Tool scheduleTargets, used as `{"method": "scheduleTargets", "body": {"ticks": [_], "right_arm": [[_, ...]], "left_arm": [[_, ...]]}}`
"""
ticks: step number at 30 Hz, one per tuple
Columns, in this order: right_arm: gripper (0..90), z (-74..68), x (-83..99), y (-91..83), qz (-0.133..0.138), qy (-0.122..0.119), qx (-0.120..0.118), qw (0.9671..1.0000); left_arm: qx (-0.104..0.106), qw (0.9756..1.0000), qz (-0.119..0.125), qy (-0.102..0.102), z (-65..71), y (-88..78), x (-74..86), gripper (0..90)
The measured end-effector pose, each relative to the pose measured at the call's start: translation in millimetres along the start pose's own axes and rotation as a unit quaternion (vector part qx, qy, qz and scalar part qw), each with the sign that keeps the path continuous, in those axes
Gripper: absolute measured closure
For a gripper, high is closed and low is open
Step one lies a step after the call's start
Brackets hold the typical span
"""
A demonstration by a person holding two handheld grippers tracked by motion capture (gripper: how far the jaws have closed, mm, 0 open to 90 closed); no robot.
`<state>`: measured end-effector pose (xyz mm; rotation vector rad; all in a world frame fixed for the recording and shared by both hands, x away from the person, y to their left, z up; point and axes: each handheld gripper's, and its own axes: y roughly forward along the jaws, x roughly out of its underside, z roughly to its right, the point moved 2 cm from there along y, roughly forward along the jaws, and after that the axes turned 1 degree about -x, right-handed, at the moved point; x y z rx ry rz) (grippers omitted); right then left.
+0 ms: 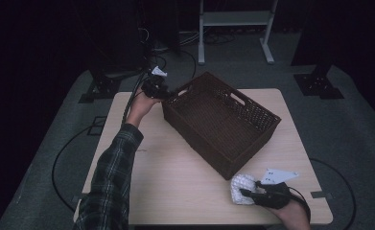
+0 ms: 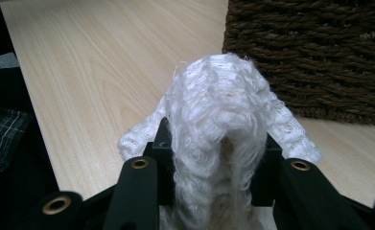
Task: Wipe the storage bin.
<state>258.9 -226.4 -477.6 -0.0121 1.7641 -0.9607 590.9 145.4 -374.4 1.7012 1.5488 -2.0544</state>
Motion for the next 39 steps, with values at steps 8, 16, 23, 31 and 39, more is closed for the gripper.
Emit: {"method": "scheduleTargets", "body": {"ticks": [8,16,23,31,39], "right_arm": [[63.5,0.4,0.5,-1.3,0.000,0.001,0.002,1.0000],[63.5,0.5,0.8,-0.7,0.000,0.003,0.002,1.0000],[63.5,0.3,1.4,-0.2,-0.001,0.004,0.001,1.0000],[63.5,-0.1,0.8,0.6,0.000,0.002,0.001,1.0000],[63.5,-1.0,0.0,1.0,0.001,0.002,0.001,1.0000]], "left_arm": [[-0.001,0.9993,-0.032,-0.020,-6.6,16.5,7.8,64.0],[-0.006,0.9978,-0.053,-0.039,-11.2,19.2,14.3,81.1],[0.006,0.9975,-0.060,-0.036,-9.3,8.5,21.0,83.8],[0.017,0.9970,-0.052,-0.055,-3.9,-9.3,36.4,84.1],[0.005,0.9960,-0.058,-0.067,2.4,-27.6,49.7,84.1]]}}
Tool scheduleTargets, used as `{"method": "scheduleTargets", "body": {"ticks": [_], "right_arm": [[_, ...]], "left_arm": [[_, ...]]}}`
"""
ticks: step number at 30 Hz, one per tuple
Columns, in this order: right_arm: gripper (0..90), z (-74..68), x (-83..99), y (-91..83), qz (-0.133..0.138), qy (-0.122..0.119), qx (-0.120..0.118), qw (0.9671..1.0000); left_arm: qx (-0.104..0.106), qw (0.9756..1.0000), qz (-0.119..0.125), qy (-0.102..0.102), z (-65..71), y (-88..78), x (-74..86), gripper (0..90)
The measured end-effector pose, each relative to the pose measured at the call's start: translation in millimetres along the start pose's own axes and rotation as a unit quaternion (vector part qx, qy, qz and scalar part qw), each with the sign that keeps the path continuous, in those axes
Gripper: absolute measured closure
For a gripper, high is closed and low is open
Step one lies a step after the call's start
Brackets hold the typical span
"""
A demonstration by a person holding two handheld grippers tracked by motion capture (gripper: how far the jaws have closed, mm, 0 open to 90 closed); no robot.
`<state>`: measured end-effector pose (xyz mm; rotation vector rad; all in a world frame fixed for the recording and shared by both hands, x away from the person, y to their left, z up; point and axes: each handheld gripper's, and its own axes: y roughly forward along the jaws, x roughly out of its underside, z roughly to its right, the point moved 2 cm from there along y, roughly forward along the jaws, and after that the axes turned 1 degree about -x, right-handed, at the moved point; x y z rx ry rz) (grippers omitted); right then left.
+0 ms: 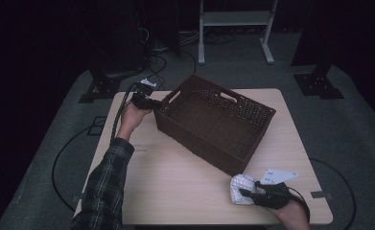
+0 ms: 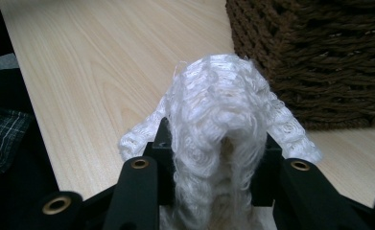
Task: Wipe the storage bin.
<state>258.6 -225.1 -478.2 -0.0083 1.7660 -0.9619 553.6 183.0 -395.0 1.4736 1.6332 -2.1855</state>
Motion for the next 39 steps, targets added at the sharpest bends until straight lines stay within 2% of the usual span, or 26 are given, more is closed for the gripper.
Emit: {"method": "scheduleTargets", "body": {"ticks": [5,9,11,16,19,20,21,24,25,26,27,29,31,35,39], "right_arm": [[63.5,-0.7,-0.4,-1.1,0.000,-0.001,-0.001,1.0000],[63.5,-3.4,-1.2,-1.5,0.003,-0.005,-0.001,1.0000],[63.5,-5.0,-2.4,-1.9,0.004,-0.006,-0.003,1.0000],[63.5,-9.6,-0.6,-1.1,0.005,-0.009,-0.009,0.9999],[63.5,-9.8,0.0,-1.1,0.003,-0.008,-0.009,0.9999],[63.5,-9.8,0.0,-1.1,0.003,-0.008,-0.009,0.9999],[63.5,-10.2,-1.1,-1.4,0.005,-0.008,-0.009,0.9999],[63.5,-10.7,-1.4,-1.4,0.006,-0.010,-0.010,0.9999],[63.5,-10.8,-1.4,-1.2,0.005,-0.011,-0.010,0.9999],[63.5,-10.8,-1.4,-1.2,0.004,-0.011,-0.011,0.9999],[63.5,-10.8,-1.4,-1.3,0.005,-0.011,-0.011,0.9999],[63.5,-11.1,-1.5,-1.4,0.006,-0.012,-0.012,0.9998],[63.6,-11.7,-1.7,-1.1,0.006,-0.013,-0.012,0.9998],[63.5,-12.6,-1.9,-0.1,0.004,-0.013,-0.014,0.9998],[63.5,-12.7,-2.0,0.5,0.004,-0.013,-0.014,0.9998]], "left_arm": [[-0.004,0.9998,0.002,-0.019,3.5,-11.7,13.0,84.0],[-0.010,0.9996,0.003,-0.026,6.9,-21.5,23.3,83.9],[-0.016,0.9996,-0.001,-0.022,9.0,-27.2,28.7,83.8],[-0.023,0.9991,0.012,-0.034,15.9,-36.5,41.7,82.9],[-0.002,0.9990,0.025,-0.038,16.1,-41.2,48.4,79.4],[-0.002,0.9990,0.025,-0.038,16.1,-41.2,48.4,75.3],[0.015,0.9987,0.032,-0.036,14.5,-44.7,49.5,72.0],[0.021,0.9985,0.043,-0.028,13.0,-50.2,50.2,70.6],[0.028,0.9978,0.053,-0.027,11.2,-54.8,50.7,70.9],[0.034,0.9964,0.069,-0.034,7.9,-61.0,52.1,71.7],[0.031,0.9958,0.080,-0.031,5.8,-64.6,53.9,74.5],[0.028,0.9947,0.091,-0.039,1.6,-68.8,58.2,83.2],[0.018,0.9952,0.088,-0.039,-2.1,-68.8,63.6,90.0],[0.017,0.9963,0.076,-0.038,-3.7,-59.1,72.5,90.0],[0.035,0.9955,0.081,-0.033,-0.5,-53.8,76.2,90.0]]}}
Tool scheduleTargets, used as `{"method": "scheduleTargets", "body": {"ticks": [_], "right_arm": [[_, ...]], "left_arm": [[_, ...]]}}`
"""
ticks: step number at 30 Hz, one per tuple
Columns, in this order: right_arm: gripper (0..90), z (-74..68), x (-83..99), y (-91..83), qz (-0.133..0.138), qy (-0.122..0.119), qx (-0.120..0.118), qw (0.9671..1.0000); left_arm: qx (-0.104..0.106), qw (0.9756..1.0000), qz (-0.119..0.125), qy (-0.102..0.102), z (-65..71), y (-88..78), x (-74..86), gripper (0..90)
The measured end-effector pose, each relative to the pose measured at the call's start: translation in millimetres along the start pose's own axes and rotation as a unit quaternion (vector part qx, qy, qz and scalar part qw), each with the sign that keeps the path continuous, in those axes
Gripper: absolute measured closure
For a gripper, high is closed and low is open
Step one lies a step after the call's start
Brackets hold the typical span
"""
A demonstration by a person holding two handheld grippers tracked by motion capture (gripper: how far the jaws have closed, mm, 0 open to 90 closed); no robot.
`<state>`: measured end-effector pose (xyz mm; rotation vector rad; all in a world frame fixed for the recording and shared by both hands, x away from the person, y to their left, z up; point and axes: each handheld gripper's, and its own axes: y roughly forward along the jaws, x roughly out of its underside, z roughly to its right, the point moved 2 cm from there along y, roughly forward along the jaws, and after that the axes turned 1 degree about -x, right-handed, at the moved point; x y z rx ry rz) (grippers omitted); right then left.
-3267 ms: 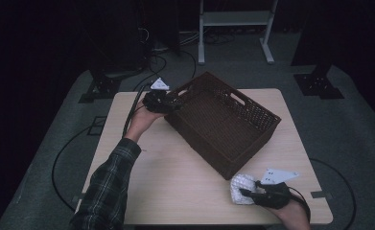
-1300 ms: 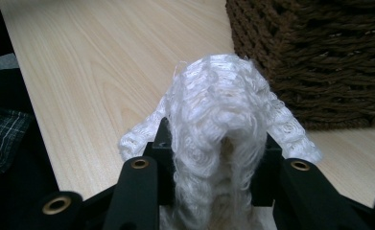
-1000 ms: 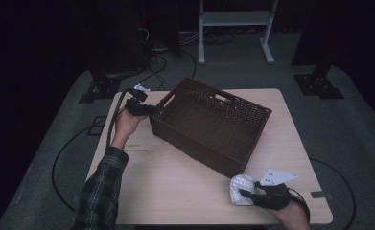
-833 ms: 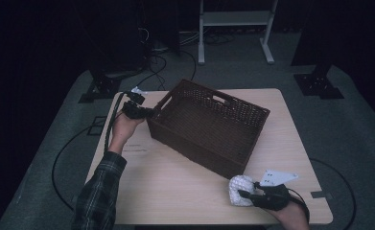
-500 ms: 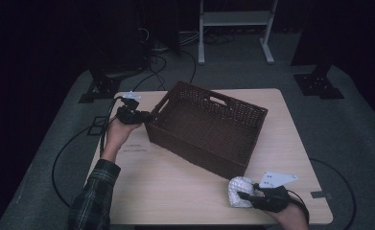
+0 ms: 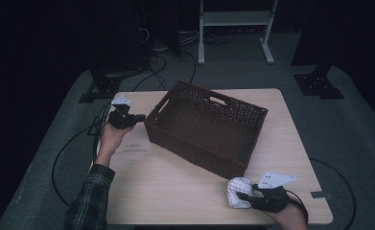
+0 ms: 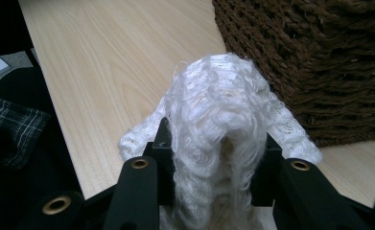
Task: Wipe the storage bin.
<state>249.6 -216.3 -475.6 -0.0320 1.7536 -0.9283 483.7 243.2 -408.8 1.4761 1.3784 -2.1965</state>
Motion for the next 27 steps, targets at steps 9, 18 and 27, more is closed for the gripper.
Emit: {"method": "scheduleTargets", "body": {"ticks": [9,18,27], "right_arm": [[63.5,0.3,0.0,1.6,-0.002,0.000,-0.001,1.0000],[63.5,1.5,0.1,5.0,-0.007,0.000,-0.001,1.0000],[63.5,2.6,0.0,6.7,-0.009,0.004,-0.001,1.0000]], "left_arm": [[0.007,0.9999,0.001,0.009,6.3,-6.9,2.1,90.0],[0.025,0.9994,0.008,0.025,27.7,-15.2,11.9,90.0],[0.046,0.9984,0.018,0.028,44.3,-20.3,21.8,90.0]]}}
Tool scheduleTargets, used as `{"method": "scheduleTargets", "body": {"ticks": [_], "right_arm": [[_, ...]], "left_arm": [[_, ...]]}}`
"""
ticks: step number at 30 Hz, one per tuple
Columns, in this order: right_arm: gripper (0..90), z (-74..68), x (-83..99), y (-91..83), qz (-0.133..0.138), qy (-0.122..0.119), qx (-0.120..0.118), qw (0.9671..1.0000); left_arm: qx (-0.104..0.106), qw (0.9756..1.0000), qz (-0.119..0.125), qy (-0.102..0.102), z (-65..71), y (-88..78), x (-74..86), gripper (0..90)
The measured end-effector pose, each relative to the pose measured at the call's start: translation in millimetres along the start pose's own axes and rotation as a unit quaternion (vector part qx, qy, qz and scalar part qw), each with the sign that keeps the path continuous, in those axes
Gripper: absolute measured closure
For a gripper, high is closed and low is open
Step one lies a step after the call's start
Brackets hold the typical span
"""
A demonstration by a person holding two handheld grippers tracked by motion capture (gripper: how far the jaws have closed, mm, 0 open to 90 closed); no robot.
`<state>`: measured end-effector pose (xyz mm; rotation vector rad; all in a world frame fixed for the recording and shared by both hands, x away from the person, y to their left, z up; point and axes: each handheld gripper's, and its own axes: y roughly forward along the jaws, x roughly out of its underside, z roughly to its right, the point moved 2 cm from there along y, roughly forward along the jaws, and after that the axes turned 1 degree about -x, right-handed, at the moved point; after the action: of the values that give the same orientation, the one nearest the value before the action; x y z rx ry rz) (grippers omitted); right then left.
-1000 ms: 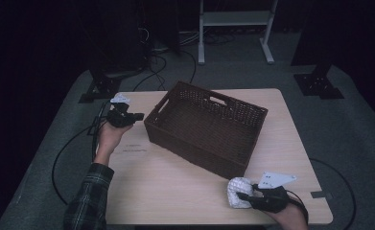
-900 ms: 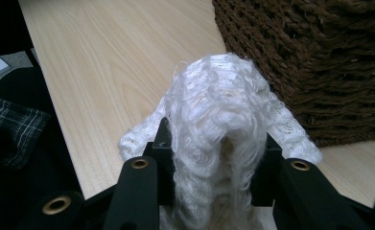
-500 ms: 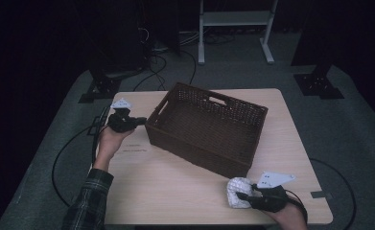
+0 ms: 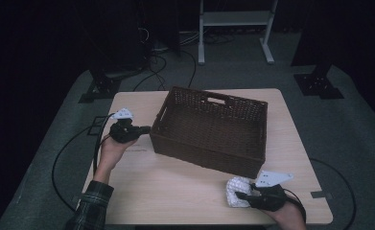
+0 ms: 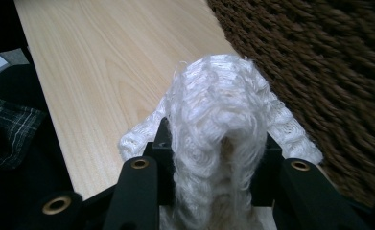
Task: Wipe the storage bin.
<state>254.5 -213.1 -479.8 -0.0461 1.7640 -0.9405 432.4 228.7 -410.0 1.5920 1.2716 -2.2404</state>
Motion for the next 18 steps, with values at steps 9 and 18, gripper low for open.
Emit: {"method": "scheduleTargets", "body": {"ticks": [9,18], "right_arm": [[63.5,3.0,-0.1,1.9,-0.004,0.006,0.007,1.0000],[63.5,7.4,1.5,2.0,-0.003,0.020,0.009,0.9998]], "left_arm": [[0.028,0.9993,-0.002,0.023,27.4,-0.6,3.7,90.0],[0.059,0.9973,-0.001,0.042,52.3,-0.1,5.5,90.0]]}}
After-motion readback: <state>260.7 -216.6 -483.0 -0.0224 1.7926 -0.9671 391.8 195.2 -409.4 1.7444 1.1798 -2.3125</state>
